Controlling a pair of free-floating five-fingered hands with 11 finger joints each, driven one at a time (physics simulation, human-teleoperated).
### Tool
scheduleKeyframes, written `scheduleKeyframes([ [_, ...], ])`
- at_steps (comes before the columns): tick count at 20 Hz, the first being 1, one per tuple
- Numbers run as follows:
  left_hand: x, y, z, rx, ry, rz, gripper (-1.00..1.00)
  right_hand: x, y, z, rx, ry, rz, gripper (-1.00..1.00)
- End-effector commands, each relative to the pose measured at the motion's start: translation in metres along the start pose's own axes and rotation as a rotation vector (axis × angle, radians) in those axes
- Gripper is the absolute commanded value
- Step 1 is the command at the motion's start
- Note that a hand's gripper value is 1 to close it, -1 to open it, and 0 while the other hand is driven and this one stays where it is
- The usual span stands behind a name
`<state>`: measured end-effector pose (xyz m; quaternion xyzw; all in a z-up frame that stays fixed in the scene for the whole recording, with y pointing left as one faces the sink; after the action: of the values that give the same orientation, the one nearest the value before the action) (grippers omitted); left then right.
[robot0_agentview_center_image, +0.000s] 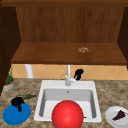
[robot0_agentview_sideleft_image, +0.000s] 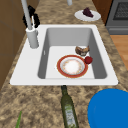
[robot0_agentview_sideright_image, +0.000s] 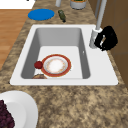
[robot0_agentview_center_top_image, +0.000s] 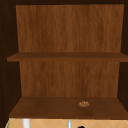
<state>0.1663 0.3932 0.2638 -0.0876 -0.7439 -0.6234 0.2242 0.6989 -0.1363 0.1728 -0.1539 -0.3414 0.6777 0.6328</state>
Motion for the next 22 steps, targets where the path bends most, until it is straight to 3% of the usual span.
scheduleKeyframes([
  [1,0.000,0.000,0.000,0.000,0.000,0.000,0.00,0.029,0.001,-0.011,0.052,-0.002,-0.011,1.00],
  [6,0.000,0.000,0.000,0.000,0.000,0.000,0.00,0.026,0.008,-0.013,0.003,-0.005,0.039,1.00],
  [11,0.000,0.000,0.000,0.000,0.000,0.000,0.00,0.027,0.002,-0.008,-0.004,0.002,0.048,1.00],
  [13,0.000,0.000,0.000,0.000,0.000,0.000,0.00,0.031,0.001,-0.011,-0.010,0.057,0.044,1.00],
  [14,0.000,0.000,0.000,0.000,0.000,0.000,0.00,0.026,0.000,-0.006,-0.028,0.094,0.083,1.00],
  [22,0.000,0.000,0.000,0.000,0.000,0.000,0.00,0.025,-0.002,0.000,-0.056,0.154,0.118,1.00],
])
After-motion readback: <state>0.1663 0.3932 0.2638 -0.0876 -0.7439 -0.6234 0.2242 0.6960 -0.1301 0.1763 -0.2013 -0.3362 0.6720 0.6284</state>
